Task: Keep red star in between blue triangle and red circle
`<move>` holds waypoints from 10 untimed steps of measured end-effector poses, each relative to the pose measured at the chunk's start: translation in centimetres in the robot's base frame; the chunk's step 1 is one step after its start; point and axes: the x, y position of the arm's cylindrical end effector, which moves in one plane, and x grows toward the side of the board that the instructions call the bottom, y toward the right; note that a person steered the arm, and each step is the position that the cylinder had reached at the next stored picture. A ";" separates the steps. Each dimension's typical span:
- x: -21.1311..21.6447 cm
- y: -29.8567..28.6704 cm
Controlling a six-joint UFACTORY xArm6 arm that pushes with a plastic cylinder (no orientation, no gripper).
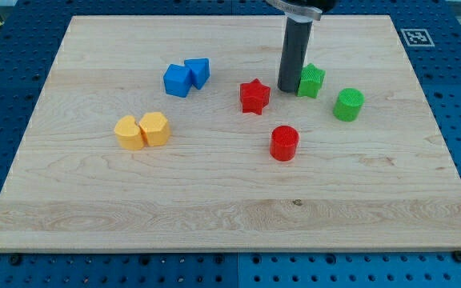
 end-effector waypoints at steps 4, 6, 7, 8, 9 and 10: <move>-0.1 -7.4; 1.3 -7.3; 1.5 -5.1; 1.5 -3.8; 1.5 -6.3; 1.2 -10.1</move>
